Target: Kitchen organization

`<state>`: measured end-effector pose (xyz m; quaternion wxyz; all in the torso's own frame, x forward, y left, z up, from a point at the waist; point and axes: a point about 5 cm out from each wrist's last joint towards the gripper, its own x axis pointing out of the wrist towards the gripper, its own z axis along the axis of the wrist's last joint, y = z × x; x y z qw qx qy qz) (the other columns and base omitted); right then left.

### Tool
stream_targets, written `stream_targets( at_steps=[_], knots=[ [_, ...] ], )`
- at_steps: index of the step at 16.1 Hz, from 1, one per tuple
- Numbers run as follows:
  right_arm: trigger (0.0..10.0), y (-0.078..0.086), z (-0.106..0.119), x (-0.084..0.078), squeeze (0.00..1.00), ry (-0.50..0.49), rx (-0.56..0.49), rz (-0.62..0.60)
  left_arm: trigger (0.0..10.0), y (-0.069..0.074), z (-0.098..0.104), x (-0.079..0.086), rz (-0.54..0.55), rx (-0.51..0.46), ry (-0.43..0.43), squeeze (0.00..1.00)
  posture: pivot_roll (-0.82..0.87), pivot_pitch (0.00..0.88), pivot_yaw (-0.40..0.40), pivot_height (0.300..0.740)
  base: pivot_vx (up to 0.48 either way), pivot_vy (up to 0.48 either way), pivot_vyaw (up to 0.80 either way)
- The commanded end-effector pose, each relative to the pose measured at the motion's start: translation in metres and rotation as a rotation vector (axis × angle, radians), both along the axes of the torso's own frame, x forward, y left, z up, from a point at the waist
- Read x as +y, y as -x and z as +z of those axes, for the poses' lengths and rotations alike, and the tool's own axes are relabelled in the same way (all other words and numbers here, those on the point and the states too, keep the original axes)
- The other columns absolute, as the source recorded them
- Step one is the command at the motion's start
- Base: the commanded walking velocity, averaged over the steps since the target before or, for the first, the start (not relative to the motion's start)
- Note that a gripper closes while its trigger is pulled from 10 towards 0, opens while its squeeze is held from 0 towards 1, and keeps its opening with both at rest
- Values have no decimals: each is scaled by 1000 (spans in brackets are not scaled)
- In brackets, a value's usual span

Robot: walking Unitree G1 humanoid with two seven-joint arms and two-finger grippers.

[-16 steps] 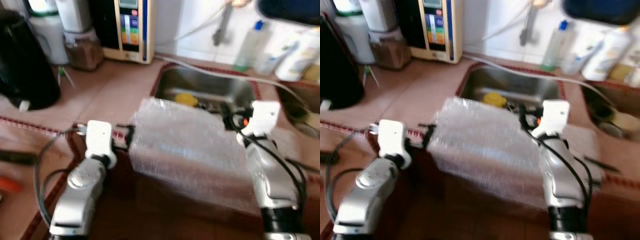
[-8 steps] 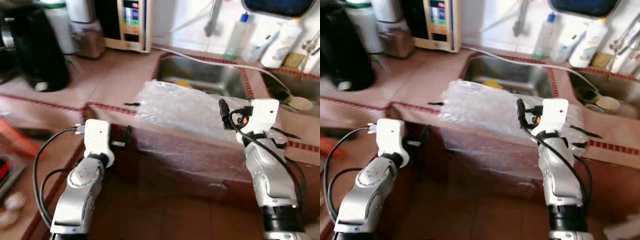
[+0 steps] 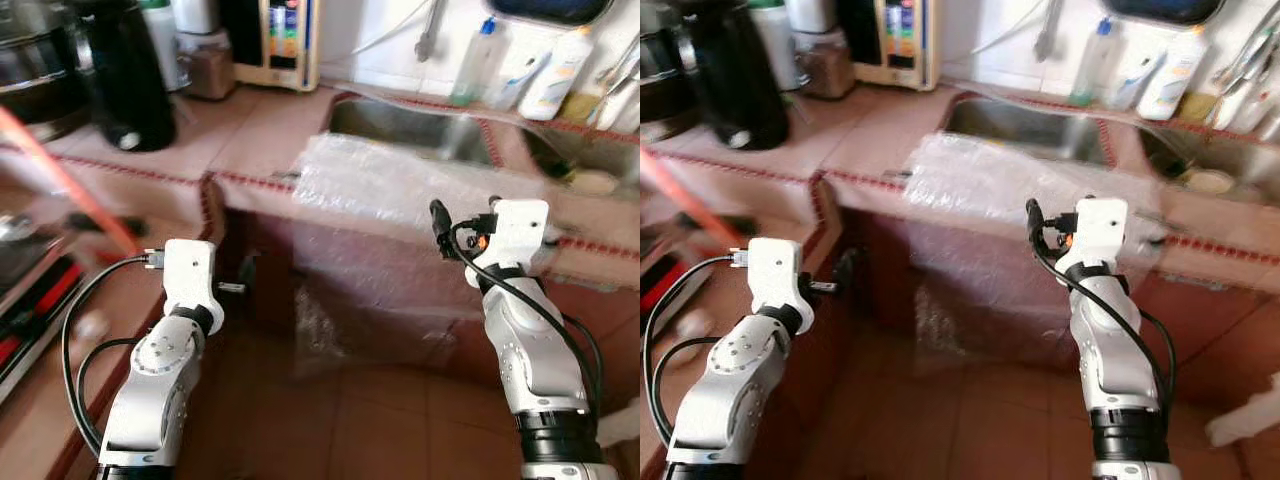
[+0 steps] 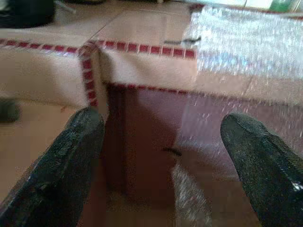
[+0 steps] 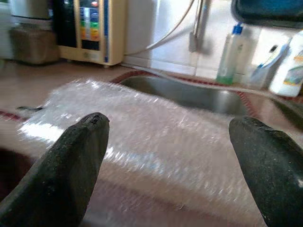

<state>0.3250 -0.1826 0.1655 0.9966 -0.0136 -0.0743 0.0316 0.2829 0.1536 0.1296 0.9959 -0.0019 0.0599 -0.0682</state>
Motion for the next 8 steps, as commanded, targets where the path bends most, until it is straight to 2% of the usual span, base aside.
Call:
stream_targets(
  at_steps=[1, 5, 8],
  knots=[
    [10000, 2, -2, -5, 0, 4, 6, -15, 10000, 0, -2, -6, -29, 3, 7, 0, -3, 32, -40, 740, 0, 0, 0],
    [10000, 13, -31, -13, 0, 0, 95, -43, 10000, -1, -13, 3, 8, 14, -20, 0, -8, 38, -37, 740, 0, 0, 0],
    [10000, 19, -38, -17, 0, -2, 124, -61, 10000, -2, -19, 11, 50, 22, -10, 0, -14, 42, -33, 740, 0, 0, 0]
  ],
)
